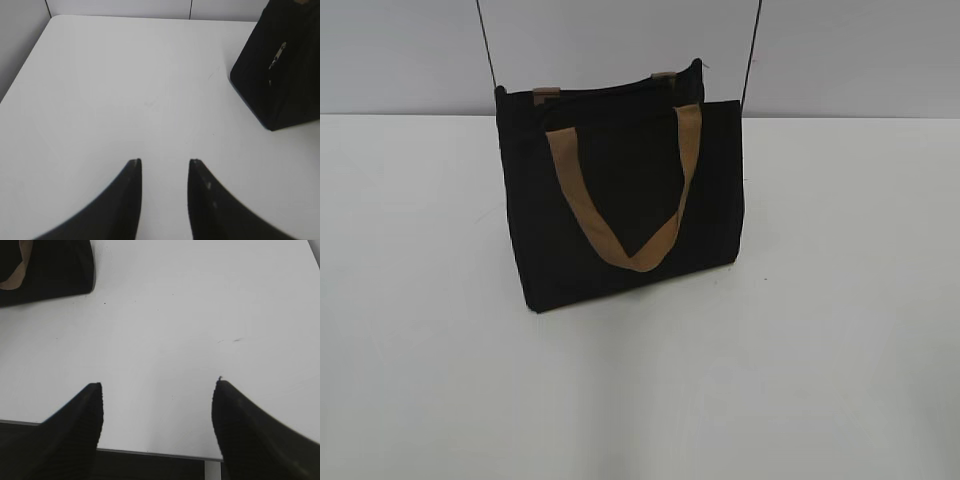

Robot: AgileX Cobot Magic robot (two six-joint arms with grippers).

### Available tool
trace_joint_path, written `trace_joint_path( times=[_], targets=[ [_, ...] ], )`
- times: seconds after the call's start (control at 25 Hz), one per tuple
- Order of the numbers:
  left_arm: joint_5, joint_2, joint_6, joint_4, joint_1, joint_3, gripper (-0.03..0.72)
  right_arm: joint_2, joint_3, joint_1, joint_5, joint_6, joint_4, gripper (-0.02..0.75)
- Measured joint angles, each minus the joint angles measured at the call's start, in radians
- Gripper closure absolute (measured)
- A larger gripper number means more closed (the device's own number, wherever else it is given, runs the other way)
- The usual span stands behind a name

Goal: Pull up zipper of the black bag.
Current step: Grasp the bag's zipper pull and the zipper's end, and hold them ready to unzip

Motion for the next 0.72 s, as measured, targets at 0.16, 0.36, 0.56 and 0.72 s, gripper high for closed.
trace_joint_path(
  times=[0.16,0.36,0.56,0.72],
  targets=[
    [0.0,0.0,0.0,0.0,0.0,0.0,0.45,0.0,0.0,0.0,0.0,0.0,0.0,0.223],
    [0.0,0.0,0.0,0.0,0.0,0.0,0.45,0.0,0.0,0.0,0.0,0.0,0.0,0.223],
    [0.0,0.0,0.0,0.0,0.0,0.0,0.45,0.0,0.0,0.0,0.0,0.0,0.0,0.223],
    [0.0,0.0,0.0,0.0,0.0,0.0,0.449,0.0,0.0,0.0,0.0,0.0,0.001,0.223]
  ],
)
